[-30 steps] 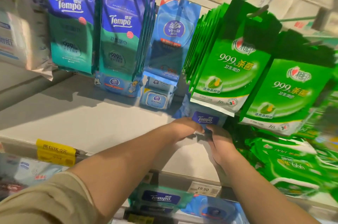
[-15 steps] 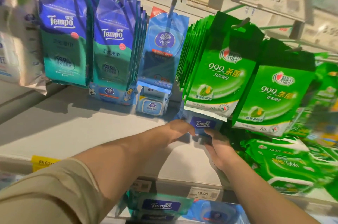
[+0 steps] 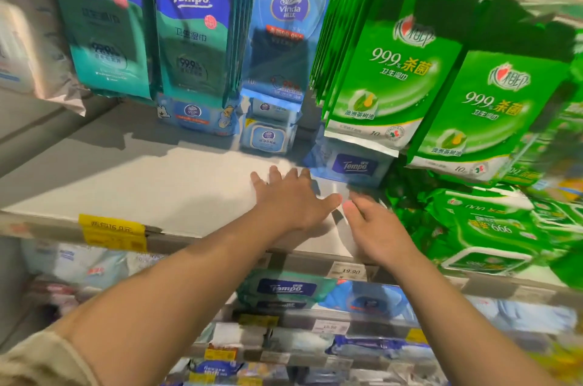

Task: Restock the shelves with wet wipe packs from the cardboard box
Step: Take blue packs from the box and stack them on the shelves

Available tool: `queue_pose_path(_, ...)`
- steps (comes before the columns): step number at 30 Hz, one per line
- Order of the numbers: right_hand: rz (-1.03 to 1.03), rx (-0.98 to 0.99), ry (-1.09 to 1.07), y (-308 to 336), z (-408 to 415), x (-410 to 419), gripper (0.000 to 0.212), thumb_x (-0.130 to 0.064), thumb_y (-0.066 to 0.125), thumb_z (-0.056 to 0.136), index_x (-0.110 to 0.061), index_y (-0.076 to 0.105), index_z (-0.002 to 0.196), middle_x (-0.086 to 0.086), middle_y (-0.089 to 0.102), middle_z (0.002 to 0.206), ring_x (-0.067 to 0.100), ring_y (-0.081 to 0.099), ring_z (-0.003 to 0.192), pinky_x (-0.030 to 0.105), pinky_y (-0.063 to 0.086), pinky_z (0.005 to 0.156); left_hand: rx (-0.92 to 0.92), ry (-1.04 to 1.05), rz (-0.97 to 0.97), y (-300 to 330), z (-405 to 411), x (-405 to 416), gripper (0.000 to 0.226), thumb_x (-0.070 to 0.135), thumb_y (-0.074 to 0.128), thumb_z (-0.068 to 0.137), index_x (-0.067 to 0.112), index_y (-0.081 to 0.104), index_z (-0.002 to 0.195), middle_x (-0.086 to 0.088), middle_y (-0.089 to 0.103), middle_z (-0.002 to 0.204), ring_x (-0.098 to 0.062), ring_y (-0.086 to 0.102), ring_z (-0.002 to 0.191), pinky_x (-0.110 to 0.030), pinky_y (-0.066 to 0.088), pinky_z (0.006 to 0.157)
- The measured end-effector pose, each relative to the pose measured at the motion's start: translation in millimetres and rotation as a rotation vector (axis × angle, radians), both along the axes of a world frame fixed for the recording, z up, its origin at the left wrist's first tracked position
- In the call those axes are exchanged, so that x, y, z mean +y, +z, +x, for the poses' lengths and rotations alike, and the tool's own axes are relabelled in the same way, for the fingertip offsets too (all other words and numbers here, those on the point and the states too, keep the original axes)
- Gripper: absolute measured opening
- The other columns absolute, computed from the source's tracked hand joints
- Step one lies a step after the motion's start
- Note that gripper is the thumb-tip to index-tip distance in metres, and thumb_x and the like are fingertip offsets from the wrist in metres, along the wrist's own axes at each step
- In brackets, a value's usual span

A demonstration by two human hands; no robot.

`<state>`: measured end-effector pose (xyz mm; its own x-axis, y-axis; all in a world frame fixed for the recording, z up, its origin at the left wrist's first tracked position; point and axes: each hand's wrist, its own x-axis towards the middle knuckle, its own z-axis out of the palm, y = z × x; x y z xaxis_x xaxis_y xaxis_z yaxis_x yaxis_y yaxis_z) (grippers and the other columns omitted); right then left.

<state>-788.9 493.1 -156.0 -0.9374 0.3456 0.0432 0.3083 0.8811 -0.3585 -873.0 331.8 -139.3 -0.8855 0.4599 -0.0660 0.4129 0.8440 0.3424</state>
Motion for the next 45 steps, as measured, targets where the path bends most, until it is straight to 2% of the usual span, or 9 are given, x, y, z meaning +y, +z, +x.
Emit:
queue_pose_path(4, 0.136, -0.052, 0.006, 3, 36, -15, 0.065, -0.059, 0.031, 0.103, -0.029, 0.028, 0.161, 0.005, 0.015, 0.171, 0.024, 0.01, 0.158, 0.044, 0.01, 0.128, 0.147, 0.133, 0.037, 6, 45, -19, 0.096, 0.088, 0.011, 0.076, 0.033, 0.019, 0.154, 0.005, 0.022, 0.162, -0.039, 0.012, 0.148, -0.071, 0.003, 0.111)
queue_pose_path(8, 0.116, 0.024, 0.008, 6, 84, -37, 0.062, -0.058, 0.03, 0.103, -0.034, 0.027, 0.16, 0.001, 0.009, 0.172, 0.024, -0.001, 0.158, 0.052, 0.006, 0.126, 0.185, 0.214, 0.029, 12, 99, -41, 0.096, 0.09, 0.009, 0.076, 0.036, 0.013, 0.155, 0.005, 0.013, 0.165, -0.036, 0.0, 0.151, -0.07, 0.0, 0.113)
queue_pose_path(13, 0.141, 0.102, 0.058, -11, 150, -64, 0.063, -0.063, 0.022, 0.099, -0.04, 0.029, 0.158, 0.002, 0.011, 0.171, 0.032, 0.002, 0.157, 0.058, 0.011, 0.123, 0.209, 0.311, 0.157, 8, 189, -79, 0.09, 0.087, 0.022, 0.076, 0.036, 0.026, 0.15, 0.001, 0.027, 0.159, -0.034, 0.012, 0.148, -0.068, 0.014, 0.113)
queue_pose_path(18, -0.055, 0.058, 0.134, -38, 202, -95, 0.068, -0.068, 0.034, 0.096, -0.04, 0.029, 0.158, 0.006, 0.013, 0.171, 0.034, 0.012, 0.156, 0.053, 0.013, 0.126, 0.175, 0.436, 0.119, -18, 267, -134, 0.091, 0.091, 0.017, 0.071, 0.041, 0.027, 0.147, 0.005, 0.029, 0.156, -0.031, 0.016, 0.146, -0.062, 0.021, 0.113)
queue_pose_path(21, -0.153, 0.063, 0.203, -48, 234, -127, 0.065, -0.058, 0.05, 0.097, -0.042, 0.033, 0.157, 0.01, 0.018, 0.169, 0.034, 0.011, 0.156, 0.053, 0.014, 0.125, 0.107, 0.523, 0.087, -33, 306, -178, 0.09, 0.092, 0.015, 0.071, 0.043, 0.029, 0.146, 0.006, 0.032, 0.154, -0.03, 0.019, 0.144, -0.062, 0.024, 0.112)
queue_pose_path(27, -0.206, -0.044, 0.436, -51, 258, -203, 0.066, -0.059, 0.046, 0.099, -0.043, 0.023, 0.159, 0.006, 0.012, 0.171, 0.029, 0.006, 0.157, 0.053, 0.017, 0.125, 0.04, 0.754, 0.093, -55, 368, -266, 0.092, 0.093, 0.019, 0.07, 0.042, 0.031, 0.146, 0.01, 0.033, 0.151, -0.024, 0.019, 0.143, -0.058, 0.023, 0.114)
queue_pose_path(34, -0.04, -0.197, 0.672, -70, 273, -333, 0.067, -0.05, 0.049, 0.102, -0.036, 0.021, 0.161, 0.009, 0.013, 0.17, 0.029, 0.007, 0.157, 0.041, 0.008, 0.125, -0.023, 0.992, 0.104, -88, 434, -381, 0.094, 0.092, 0.021, 0.068, 0.038, 0.038, 0.144, 0.003, 0.041, 0.148, -0.028, 0.028, 0.138, -0.051, 0.029, 0.113)
queue_pose_path(41, -0.053, -0.25, 0.875, -107, 291, -499, 0.068, -0.049, 0.055, 0.1, -0.036, 0.025, 0.16, 0.007, 0.015, 0.17, 0.026, 0.006, 0.158, 0.042, 0.013, 0.126, -0.126, 1.211, 0.174, -128, 503, -529, 0.092, 0.092, 0.026, 0.066, 0.034, 0.048, 0.135, 0.002, 0.049, 0.14, -0.03, 0.039, 0.132, -0.051, 0.035, 0.108)
queue_pose_path(45, -0.045, -0.305, 0.979, -125, 309, -595, 0.076, -0.06, 0.047, 0.09, -0.025, 0.038, 0.157, 0.018, 0.04, 0.158, 0.035, 0.032, 0.147, 0.043, 0.027, 0.121, -0.156, 1.279, 0.189, -152, 547, -622, 0.087, 0.092, 0.021, 0.071, 0.039, 0.049, 0.133, 0.002, 0.05, 0.138, -0.028, 0.042, 0.127, -0.046, 0.036, 0.107)
